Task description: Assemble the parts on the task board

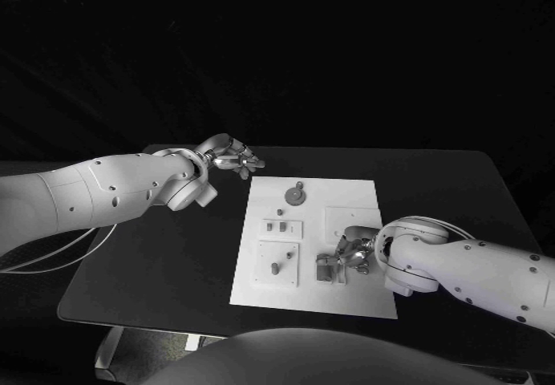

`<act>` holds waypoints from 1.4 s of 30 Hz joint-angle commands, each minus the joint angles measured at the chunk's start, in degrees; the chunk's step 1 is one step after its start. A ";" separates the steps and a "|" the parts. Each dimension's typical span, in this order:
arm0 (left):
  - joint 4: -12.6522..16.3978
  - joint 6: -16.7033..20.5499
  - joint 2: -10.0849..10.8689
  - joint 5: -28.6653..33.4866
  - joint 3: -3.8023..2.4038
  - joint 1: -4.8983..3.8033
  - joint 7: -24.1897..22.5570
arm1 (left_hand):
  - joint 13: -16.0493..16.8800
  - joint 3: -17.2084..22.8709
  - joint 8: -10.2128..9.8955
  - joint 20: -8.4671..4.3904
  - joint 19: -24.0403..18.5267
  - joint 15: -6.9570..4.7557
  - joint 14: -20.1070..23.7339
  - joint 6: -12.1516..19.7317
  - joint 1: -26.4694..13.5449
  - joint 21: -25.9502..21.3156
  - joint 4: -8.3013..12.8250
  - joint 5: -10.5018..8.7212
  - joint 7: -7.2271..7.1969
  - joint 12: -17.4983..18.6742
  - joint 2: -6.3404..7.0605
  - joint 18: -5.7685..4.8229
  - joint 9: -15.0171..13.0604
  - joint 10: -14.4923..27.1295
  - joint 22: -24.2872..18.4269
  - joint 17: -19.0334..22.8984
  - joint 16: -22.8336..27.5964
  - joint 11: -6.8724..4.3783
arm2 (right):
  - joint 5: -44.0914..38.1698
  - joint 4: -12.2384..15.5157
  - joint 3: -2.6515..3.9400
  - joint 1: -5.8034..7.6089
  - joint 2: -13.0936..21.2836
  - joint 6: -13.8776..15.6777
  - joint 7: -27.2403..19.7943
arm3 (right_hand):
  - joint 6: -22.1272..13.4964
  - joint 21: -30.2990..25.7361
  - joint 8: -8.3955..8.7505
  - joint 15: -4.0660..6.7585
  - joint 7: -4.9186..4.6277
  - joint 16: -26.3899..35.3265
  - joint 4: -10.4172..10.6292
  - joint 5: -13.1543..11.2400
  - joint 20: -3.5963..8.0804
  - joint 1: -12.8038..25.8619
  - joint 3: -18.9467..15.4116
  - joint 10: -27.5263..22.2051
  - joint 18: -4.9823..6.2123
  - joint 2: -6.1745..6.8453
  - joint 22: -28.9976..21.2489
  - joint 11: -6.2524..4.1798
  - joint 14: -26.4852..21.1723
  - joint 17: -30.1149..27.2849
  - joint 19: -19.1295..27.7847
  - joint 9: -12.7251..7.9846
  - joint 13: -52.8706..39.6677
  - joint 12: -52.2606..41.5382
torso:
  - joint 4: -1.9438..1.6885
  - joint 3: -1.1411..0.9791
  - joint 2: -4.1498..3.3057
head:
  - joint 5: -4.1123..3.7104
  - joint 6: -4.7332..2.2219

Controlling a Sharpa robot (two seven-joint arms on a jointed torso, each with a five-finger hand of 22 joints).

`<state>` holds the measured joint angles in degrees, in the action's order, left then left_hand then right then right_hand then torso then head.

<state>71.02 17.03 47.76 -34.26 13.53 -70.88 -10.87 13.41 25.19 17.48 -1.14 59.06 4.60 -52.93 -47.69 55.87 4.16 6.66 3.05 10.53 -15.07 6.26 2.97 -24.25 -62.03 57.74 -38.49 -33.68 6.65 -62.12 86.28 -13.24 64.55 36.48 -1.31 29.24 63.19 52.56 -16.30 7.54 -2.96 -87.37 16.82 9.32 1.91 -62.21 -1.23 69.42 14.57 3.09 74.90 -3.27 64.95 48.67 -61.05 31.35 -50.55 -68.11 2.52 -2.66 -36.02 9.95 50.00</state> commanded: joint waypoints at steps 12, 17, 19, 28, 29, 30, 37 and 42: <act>0.14 -0.37 0.03 -0.09 -0.05 -0.07 -0.34 | 0.08 -0.12 0.06 0.05 -0.24 0.00 -0.39 0.11 0.64 -0.10 0.10 0.20 0.14 0.35 0.24 0.86 0.04 -0.43 0.00 -0.11 0.38 0.11 | -5.44 3.40 0.02 0.01 3.30 -0.09 -4.98 | 0.59 0.06 -0.17 0.24 -0.14 0.24 -0.27 -0.13 0.15 -8.91 -4.35 0.64 0.43 -0.25 0.52 0.00 0.73 -0.06 -0.49 0.43 -0.17 0.07 | 0.05 -0.05 0.00 | -0.16 0.00; 0.23 -0.45 0.08 -0.09 -0.05 -0.07 -0.28 | 0.09 -0.14 0.06 0.05 -0.24 0.00 -0.40 0.11 0.68 -0.09 0.11 0.20 0.14 0.36 0.23 0.86 0.05 -0.43 0.00 -0.14 0.40 0.11 | -5.60 3.45 0.01 0.01 3.21 -1.87 -5.51 | 0.59 0.06 -0.17 0.24 -0.14 0.24 -0.27 -0.13 0.15 -8.91 -4.35 0.64 0.43 -0.25 0.52 0.00 0.73 -0.06 -0.49 0.43 -0.17 0.07 | 0.06 -0.02 0.01 | -0.19 0.00; 0.22 -0.44 0.08 -0.09 -0.05 -0.07 -0.30 | 0.09 -0.14 0.06 0.05 -0.24 0.00 -0.40 0.11 0.70 -0.09 0.13 0.20 0.14 0.37 0.23 0.86 0.05 -0.43 0.01 -0.15 0.41 0.11 | -5.88 3.46 0.00 0.01 2.97 -2.41 -5.53 | 0.59 0.06 -0.17 0.24 -0.14 0.24 -0.27 -0.13 0.15 -8.91 -4.35 0.64 0.43 -0.25 0.52 0.00 0.73 -0.06 -0.49 0.43 -0.17 0.07 | 0.07 -0.02 -0.01 | -0.22 0.00; 0.17 -0.59 -0.05 -0.09 -0.05 -0.07 -0.31 | 0.10 -0.17 0.07 0.05 -0.23 0.00 -0.42 0.11 0.76 -0.08 0.15 0.20 0.14 0.38 0.21 0.86 0.04 -0.44 0.01 -0.20 0.44 0.11 | -9.24 3.15 -0.02 0.00 1.60 -2.82 -5.52 | 1.01 -0.22 -0.38 0.03 -0.12 0.32 -0.41 0.05 -0.25 -15.91 -0.63 1.16 0.43 2.45 0.30 -0.02 0.84 -0.12 -0.70 0.58 -0.28 -0.14 | -0.04 0.01 -0.03 | -0.32 0.00; 0.17 -0.58 -0.05 -0.09 -0.05 -0.07 -0.31 | 0.10 -0.17 0.07 0.05 -0.23 0.00 -0.42 0.11 0.76 -0.08 0.15 0.20 0.14 0.38 0.21 0.86 0.04 -0.44 0.01 -0.20 0.44 0.11 | -9.60 3.10 -0.03 -0.01 1.53 -2.80 -5.46 | 1.01 -0.22 -0.38 0.02 -0.12 0.32 -0.40 0.05 -0.27 -16.01 -0.60 1.16 0.43 2.50 0.31 -0.02 0.84 -0.12 -0.70 0.58 -0.29 -0.14 | -0.03 0.01 -0.03 | -0.32 0.00; 0.18 -0.59 -0.05 -0.09 -0.05 -0.07 -0.31 | 0.11 -0.17 0.07 0.05 -0.23 0.00 -0.42 0.11 0.77 -0.08 0.15 0.20 0.14 0.38 0.21 0.86 0.04 -0.44 0.01 -0.20 0.44 0.11 | -9.86 3.05 -0.03 -0.01 1.48 -2.87 -5.39 | 1.00 -0.22 -0.37 0.00 -0.12 0.32 -0.39 0.04 -0.29 -16.15 -0.56 1.17 0.43 2.57 0.31 -0.02 0.85 -0.12 -0.70 0.58 -0.29 -0.14 | -0.03 0.02 -0.02 | -0.32 0.00; 0.22 -0.57 0.09 -0.09 -0.05 -0.07 -0.26 | 0.11 -0.19 0.07 0.05 -0.23 0.00 -0.42 0.10 0.82 -0.08 0.19 0.20 0.14 0.39 0.22 0.86 0.04 -0.44 0.01 -0.23 0.46 0.11 | -10.86 3.05 -0.07 -0.01 1.47 -2.79 -4.68 | 0.95 -0.26 -0.34 -0.09 -0.16 0.34 -0.45 0.01 -0.42 -17.50 -0.41 1.16 0.43 3.12 0.34 0.03 0.81 -0.12 -0.64 0.61 -0.32 -0.11 | -0.04 0.02 0.00 | -0.28 0.00; 0.26 -0.61 0.06 -0.09 -0.05 -0.07 -0.26 | 0.12 -0.21 0.07 0.05 -0.23 0.00 -0.43 0.10 0.85 -0.08 0.21 0.20 0.14 0.39 0.23 0.87 0.04 -0.45 0.01 -0.24 0.47 0.11 | -11.31 3.06 -0.10 -0.02 1.41 -3.44 -4.29 | 0.96 -0.26 -0.35 -0.10 -0.17 0.34 -0.34 0.00 -0.46 -17.44 -0.42 1.16 0.43 3.10 0.35 0.04 0.81 -0.12 -0.64 0.62 -0.32 -0.10 | 0.00 0.01 -0.01 | -0.18 0.00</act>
<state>71.11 16.97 47.89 -34.26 13.53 -70.88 -10.82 13.44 25.19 17.48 -1.13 59.07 4.60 -52.93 -47.69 56.09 4.16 6.66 3.05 10.53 -15.07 6.48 2.97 -24.25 -62.03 57.74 -38.66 -33.46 6.65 -71.68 89.30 -13.31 64.56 37.97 -3.21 24.70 64.14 52.57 -16.58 7.57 -2.86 -87.37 16.17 9.55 1.83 -79.20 -1.73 70.35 13.83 6.33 74.93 -3.38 65.62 48.59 -61.73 31.91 -50.81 -68.11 2.48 -2.63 -36.04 9.74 50.00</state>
